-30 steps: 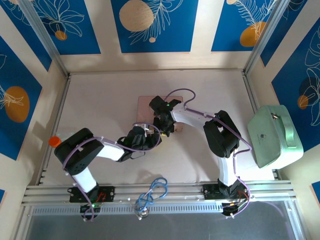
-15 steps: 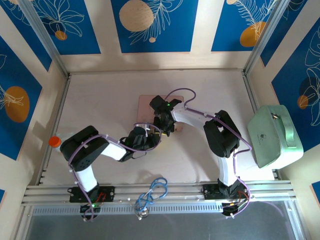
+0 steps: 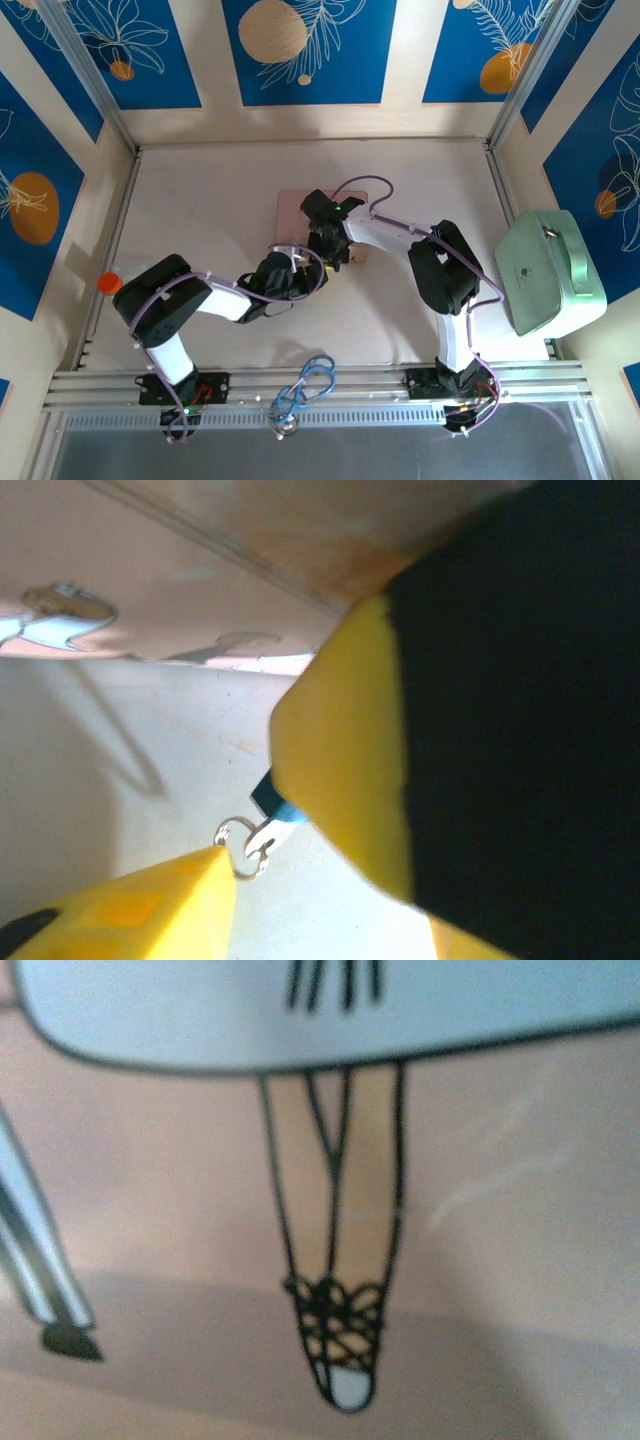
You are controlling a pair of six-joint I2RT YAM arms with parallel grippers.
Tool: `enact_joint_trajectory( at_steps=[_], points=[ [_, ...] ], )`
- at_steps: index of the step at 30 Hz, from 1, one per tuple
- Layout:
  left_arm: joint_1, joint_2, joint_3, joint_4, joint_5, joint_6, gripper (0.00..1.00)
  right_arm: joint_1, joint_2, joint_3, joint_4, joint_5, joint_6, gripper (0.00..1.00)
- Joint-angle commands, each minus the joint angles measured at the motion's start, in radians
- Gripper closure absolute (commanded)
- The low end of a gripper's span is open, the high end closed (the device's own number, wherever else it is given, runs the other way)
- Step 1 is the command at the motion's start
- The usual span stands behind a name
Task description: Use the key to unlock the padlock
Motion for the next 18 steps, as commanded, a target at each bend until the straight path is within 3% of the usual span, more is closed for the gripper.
enact_joint_trajectory(
  at_steps=[1,9,15,18],
  points=[
    [0.018,0.008,0.049,-0.041,-0.057,0.055,0.46,0.024,0.002,-0.001,-0.065,-0.103,-0.006,0.77],
    [0.031,0.100,0.089,0.056,-0.007,0.051,0.68,0.021,0.002,-0.007,-0.054,-0.130,0.004,0.77],
    [0.034,0.075,0.070,0.073,-0.013,0.046,0.91,0.019,0.000,-0.014,-0.048,-0.131,0.005,0.77],
    [0.034,0.059,0.060,0.070,-0.013,0.036,0.98,0.021,-0.007,-0.020,-0.035,-0.123,0.011,0.76]
  ],
)
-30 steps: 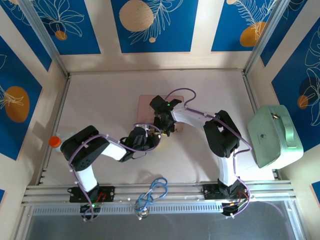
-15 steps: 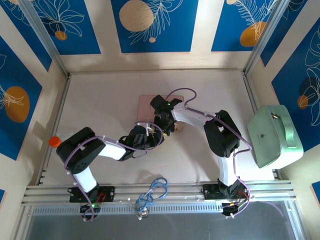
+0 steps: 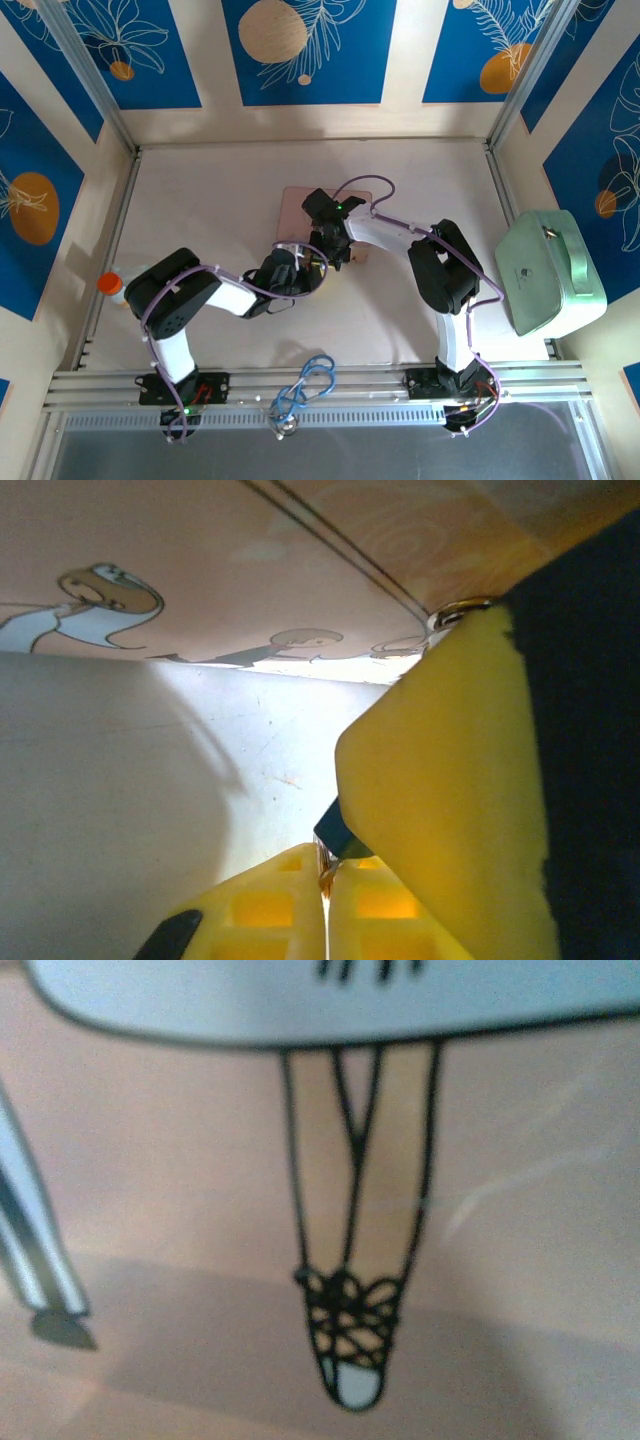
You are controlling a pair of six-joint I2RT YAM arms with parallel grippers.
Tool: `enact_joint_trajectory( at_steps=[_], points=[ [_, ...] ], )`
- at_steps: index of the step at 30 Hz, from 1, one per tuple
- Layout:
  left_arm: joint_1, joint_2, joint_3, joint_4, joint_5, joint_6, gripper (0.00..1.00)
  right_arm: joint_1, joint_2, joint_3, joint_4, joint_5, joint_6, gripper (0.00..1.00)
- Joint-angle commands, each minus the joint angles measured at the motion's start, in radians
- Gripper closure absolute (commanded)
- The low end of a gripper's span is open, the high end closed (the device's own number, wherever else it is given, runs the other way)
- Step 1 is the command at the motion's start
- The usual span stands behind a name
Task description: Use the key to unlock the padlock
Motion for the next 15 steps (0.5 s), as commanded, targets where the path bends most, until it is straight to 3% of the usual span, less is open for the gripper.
enact_joint_trajectory(
  at_steps=[1,5,8,15],
  points=[
    [0.016,-0.021,0.011,0.074,-0.021,-0.026,1.00,0.033,-0.011,-0.017,-0.039,-0.117,0.008,0.74],
    [0.016,-0.045,0.001,0.052,-0.020,-0.052,1.00,0.041,-0.078,-0.062,0.024,-0.020,0.033,0.51],
    [0.015,-0.074,-0.010,0.021,-0.023,-0.070,1.00,0.046,-0.186,-0.166,0.153,0.066,0.075,0.40],
    [0.013,-0.088,-0.029,0.039,0.000,-0.114,1.00,0.088,-0.338,-0.396,0.480,0.161,0.108,0.35]
  ],
)
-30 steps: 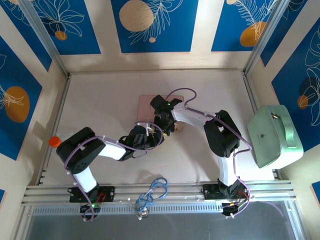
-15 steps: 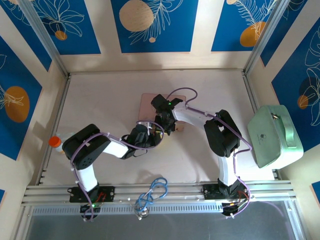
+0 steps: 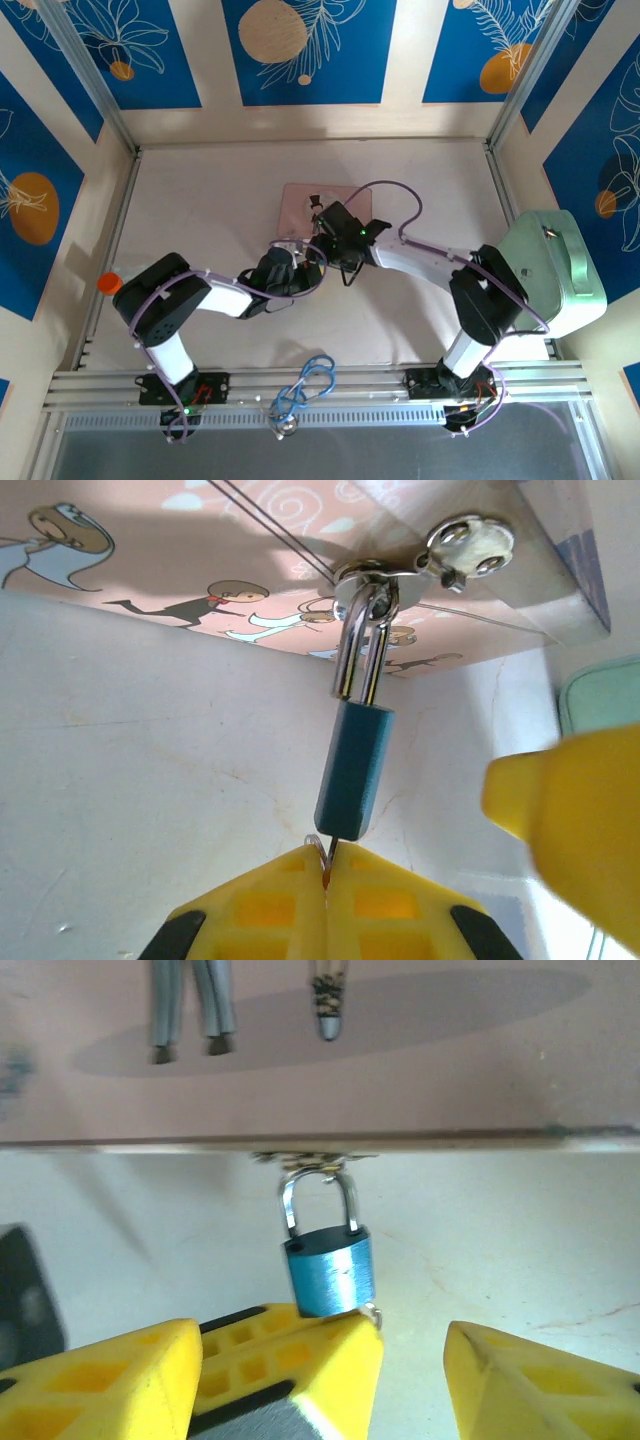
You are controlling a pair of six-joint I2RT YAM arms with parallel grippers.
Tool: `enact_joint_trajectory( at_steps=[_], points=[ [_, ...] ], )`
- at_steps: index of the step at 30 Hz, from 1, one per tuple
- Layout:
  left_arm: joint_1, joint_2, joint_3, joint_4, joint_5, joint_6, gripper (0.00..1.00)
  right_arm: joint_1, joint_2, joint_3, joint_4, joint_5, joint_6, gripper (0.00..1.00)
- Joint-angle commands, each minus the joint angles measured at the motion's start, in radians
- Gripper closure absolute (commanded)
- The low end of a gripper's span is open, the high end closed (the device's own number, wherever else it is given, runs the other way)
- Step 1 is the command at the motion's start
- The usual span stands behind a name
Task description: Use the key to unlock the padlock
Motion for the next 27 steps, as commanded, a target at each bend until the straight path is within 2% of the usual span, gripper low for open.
enact_joint_trajectory(
  at_steps=[1,6,9,15,27],
  points=[
    [0.014,-0.014,-0.014,0.058,-0.007,-0.053,1.00,0.033,-0.016,-0.062,0.147,0.033,0.015,0.36],
    [0.015,-0.022,-0.015,0.051,-0.007,-0.055,1.00,-0.002,0.009,-0.092,0.187,-0.021,0.024,0.42],
    [0.014,-0.024,-0.015,0.050,-0.007,-0.056,1.00,-0.012,0.024,-0.077,0.164,-0.040,0.018,0.43],
    [0.014,-0.021,-0.016,0.061,-0.005,-0.059,1.00,-0.018,0.088,-0.018,0.087,-0.056,0.012,0.44],
    [0.013,-0.035,-0.018,0.049,-0.005,-0.038,1.00,-0.033,0.144,0.059,0.026,-0.051,-0.015,0.55]
  ],
)
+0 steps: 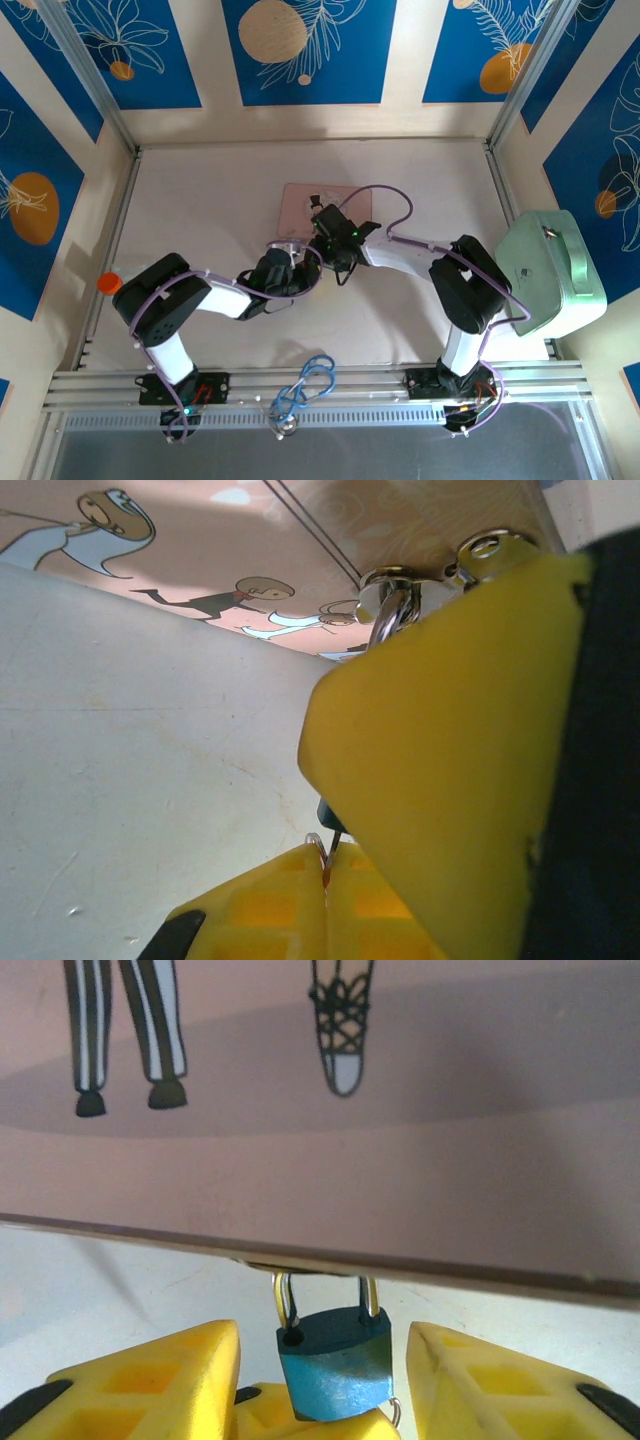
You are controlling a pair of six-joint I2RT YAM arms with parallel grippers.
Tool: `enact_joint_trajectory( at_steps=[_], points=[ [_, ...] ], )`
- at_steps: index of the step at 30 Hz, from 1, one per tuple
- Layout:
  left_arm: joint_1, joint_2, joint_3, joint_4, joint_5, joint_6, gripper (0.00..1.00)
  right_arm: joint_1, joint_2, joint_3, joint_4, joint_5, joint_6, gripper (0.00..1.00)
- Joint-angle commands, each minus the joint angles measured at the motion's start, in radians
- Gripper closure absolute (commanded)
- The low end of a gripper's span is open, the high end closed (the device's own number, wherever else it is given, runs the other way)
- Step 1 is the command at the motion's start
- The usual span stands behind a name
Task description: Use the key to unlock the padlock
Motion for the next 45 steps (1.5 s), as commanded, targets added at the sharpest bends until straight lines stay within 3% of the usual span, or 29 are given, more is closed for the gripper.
enact_joint_trajectory(
  at_steps=[1,9,17,21,22,25,27,34,36,45],
  points=[
    [0.012,-0.037,-0.003,0.028,-0.004,0.017,1.00,-0.009,0.020,0.033,-0.045,-0.015,-0.019,0.57],
    [0.012,-0.045,0.006,0.013,-0.001,0.035,1.00,-0.013,0.041,0.045,-0.056,-0.018,-0.029,0.59],
    [-0.005,-0.094,0.045,-0.124,-0.035,0.123,1.00,-0.015,0.040,0.042,-0.041,-0.030,-0.042,0.83],
    [-0.009,-0.114,0.071,-0.190,-0.054,0.176,1.00,-0.017,0.038,0.032,-0.028,-0.047,-0.042,0.90],
    [-0.011,-0.118,0.079,-0.214,-0.059,0.196,0.96,-0.017,0.037,0.030,-0.024,-0.055,-0.042,0.91],
    [-0.023,-0.138,0.105,-0.288,-0.085,0.260,0.73,-0.020,0.034,0.028,-0.021,-0.079,-0.040,0.93],
    [-0.027,-0.154,0.122,-0.339,-0.101,0.303,0.67,-0.023,0.033,0.034,-0.033,-0.092,-0.037,0.93],
    [-0.026,-0.205,0.107,-0.378,-0.120,0.320,0.68,-0.039,0.020,0.045,-0.056,-0.127,-0.026,0.94],
    [-0.026,-0.190,0.107,-0.365,-0.107,0.310,0.73,-0.039,0.021,0.048,-0.058,-0.134,-0.024,0.94],
    [-0.028,-0.122,0.126,-0.331,-0.073,0.291,0.75,-0.041,0.021,0.051,-0.063,-0.163,-0.010,0.95]
  ],
)
